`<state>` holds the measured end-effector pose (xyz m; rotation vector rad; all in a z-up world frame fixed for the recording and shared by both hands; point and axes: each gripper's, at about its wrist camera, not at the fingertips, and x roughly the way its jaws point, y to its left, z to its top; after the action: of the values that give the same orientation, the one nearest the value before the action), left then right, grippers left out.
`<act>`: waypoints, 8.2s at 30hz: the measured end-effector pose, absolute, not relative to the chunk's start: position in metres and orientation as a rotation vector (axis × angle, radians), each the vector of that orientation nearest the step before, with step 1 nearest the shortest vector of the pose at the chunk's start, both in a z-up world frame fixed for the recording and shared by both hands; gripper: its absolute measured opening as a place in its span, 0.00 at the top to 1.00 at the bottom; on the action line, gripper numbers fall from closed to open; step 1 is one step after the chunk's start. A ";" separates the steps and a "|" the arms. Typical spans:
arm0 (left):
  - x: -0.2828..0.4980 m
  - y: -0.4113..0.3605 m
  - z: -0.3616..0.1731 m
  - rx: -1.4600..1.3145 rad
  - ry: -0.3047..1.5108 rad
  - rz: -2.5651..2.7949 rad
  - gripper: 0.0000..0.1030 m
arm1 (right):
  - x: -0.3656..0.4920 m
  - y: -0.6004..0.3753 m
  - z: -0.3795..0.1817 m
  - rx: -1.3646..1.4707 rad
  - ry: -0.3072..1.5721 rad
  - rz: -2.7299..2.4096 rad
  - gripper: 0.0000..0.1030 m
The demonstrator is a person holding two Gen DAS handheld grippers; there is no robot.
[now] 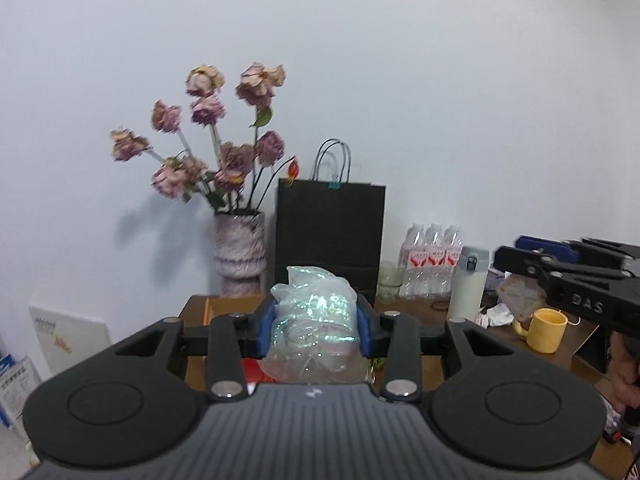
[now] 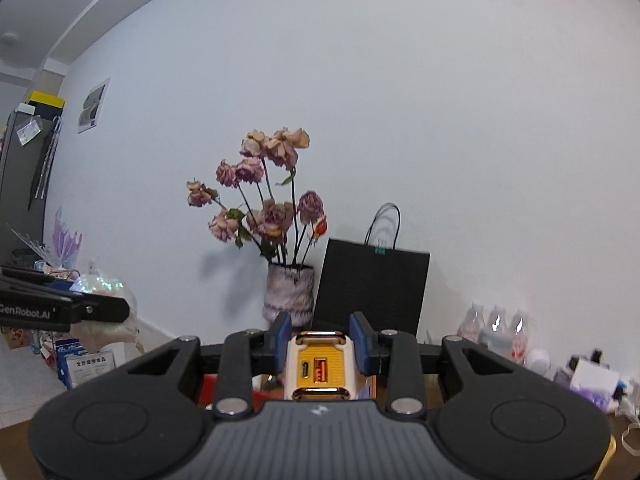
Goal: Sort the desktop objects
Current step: 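Lift the bag and cube and carry both over the cardboard box, then open the left tool to drop the bag while the right tool releases the cube, then withdraw both tools from the box back toward the remaining table items, then grasp the plush hamster with the right tool while the left tool grasps the navy pouch, then lift the hamster and pouch and carry both over the cardboard box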
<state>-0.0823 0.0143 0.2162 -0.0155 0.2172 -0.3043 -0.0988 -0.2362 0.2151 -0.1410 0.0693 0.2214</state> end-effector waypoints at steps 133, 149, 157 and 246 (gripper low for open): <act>0.006 -0.006 0.030 -0.098 0.649 -0.237 0.00 | -0.004 -0.260 0.024 -0.019 0.582 0.092 0.08; 0.096 -0.050 0.005 -0.041 0.743 -0.385 0.30 | 0.033 -0.255 0.019 -0.354 0.533 0.362 0.09; 0.054 -0.037 0.008 -0.084 0.737 -0.330 0.33 | 0.037 -0.251 0.011 -0.358 0.531 0.465 0.64; -0.099 0.016 0.053 -0.109 0.551 -0.187 0.40 | -0.099 -0.230 0.054 -0.146 0.445 0.233 0.54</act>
<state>-0.0990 0.0161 0.0534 -0.1086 0.5511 -0.1867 -0.0991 -0.2300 0.0544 -0.1463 0.4450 0.2330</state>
